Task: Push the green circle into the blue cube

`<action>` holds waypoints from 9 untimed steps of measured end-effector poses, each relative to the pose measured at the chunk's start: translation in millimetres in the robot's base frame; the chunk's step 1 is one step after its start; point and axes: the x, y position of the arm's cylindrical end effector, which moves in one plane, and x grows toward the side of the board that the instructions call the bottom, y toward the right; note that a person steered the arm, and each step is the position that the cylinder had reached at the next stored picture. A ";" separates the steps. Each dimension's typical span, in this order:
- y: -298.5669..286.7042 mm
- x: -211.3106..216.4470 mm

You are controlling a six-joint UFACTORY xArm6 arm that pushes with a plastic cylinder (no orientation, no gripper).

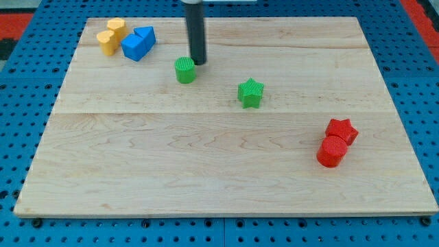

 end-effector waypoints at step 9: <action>19.0 15.1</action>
